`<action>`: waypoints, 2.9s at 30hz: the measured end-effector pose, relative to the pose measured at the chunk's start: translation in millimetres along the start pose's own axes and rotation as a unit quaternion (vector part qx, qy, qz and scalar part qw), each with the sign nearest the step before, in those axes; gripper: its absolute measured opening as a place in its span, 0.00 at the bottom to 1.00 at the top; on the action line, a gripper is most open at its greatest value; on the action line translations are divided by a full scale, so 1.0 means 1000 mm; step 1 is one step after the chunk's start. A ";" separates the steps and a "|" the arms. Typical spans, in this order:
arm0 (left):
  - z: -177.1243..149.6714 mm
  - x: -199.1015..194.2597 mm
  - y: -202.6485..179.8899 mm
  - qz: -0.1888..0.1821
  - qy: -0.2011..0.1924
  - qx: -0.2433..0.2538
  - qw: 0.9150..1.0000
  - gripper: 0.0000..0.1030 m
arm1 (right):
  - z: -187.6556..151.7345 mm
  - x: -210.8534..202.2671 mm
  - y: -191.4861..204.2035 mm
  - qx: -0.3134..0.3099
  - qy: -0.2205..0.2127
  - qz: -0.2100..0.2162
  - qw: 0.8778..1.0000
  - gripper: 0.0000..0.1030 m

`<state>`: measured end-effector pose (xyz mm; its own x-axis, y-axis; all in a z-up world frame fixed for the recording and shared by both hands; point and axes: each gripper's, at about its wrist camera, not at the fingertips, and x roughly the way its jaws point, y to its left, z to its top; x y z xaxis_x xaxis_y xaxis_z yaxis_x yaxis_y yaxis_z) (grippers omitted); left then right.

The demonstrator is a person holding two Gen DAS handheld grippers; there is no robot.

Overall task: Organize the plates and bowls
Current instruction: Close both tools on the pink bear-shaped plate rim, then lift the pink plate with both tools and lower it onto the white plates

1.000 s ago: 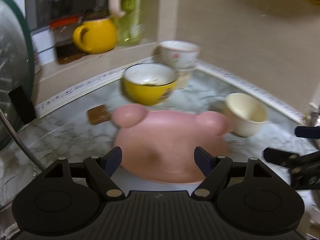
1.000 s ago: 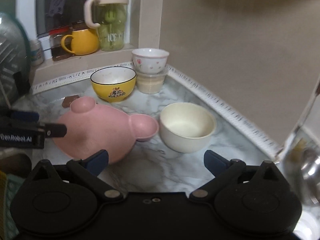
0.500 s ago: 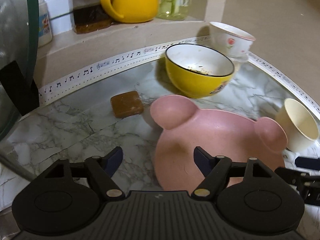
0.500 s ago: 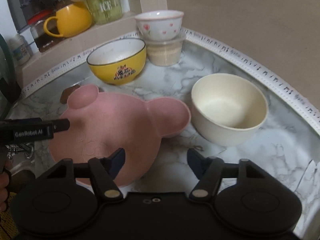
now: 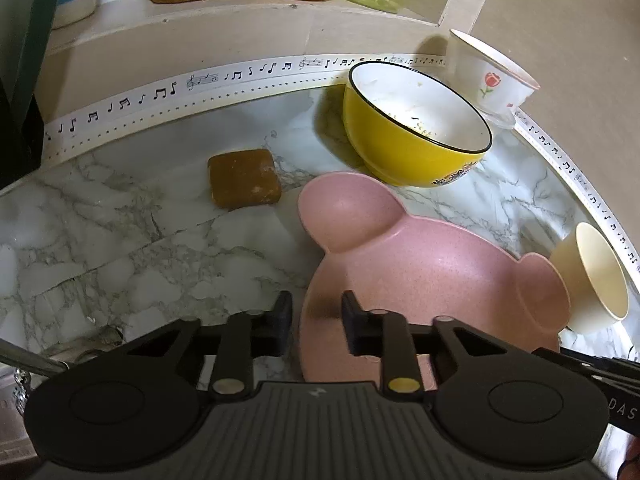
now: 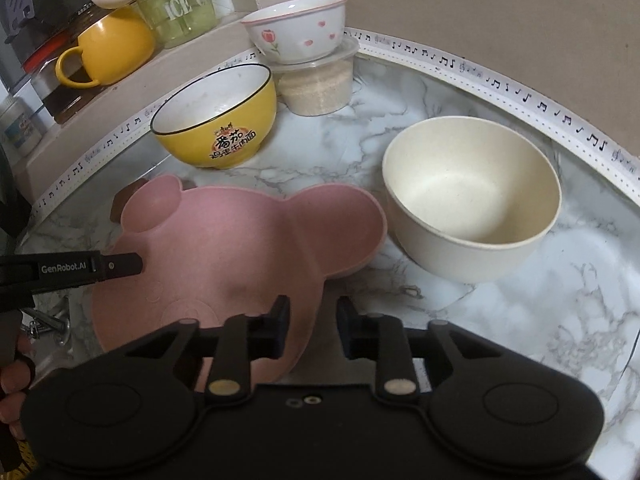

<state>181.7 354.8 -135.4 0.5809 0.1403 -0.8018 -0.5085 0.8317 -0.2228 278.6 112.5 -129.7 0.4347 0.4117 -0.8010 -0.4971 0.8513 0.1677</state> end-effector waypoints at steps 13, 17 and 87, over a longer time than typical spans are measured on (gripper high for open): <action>-0.016 -0.018 -0.004 -0.005 0.002 0.008 1.000 0.15 | -0.007 -0.009 0.000 0.005 0.004 -0.008 1.000 0.09; -0.027 -0.033 -0.008 -0.010 -0.003 0.011 1.000 0.14 | -0.015 -0.021 -0.006 0.012 0.002 -0.001 1.000 0.09; -0.209 -0.108 -0.374 -0.184 0.015 0.271 0.945 0.14 | -0.190 -0.275 -0.299 0.193 -0.103 -0.155 0.963 0.09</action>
<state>176.1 -83.1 -80.9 0.6329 -0.2210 -0.7420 0.1300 0.9751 -0.1796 164.8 -317.1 -69.2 0.6774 0.1408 -0.7220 -0.0207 0.9848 0.1726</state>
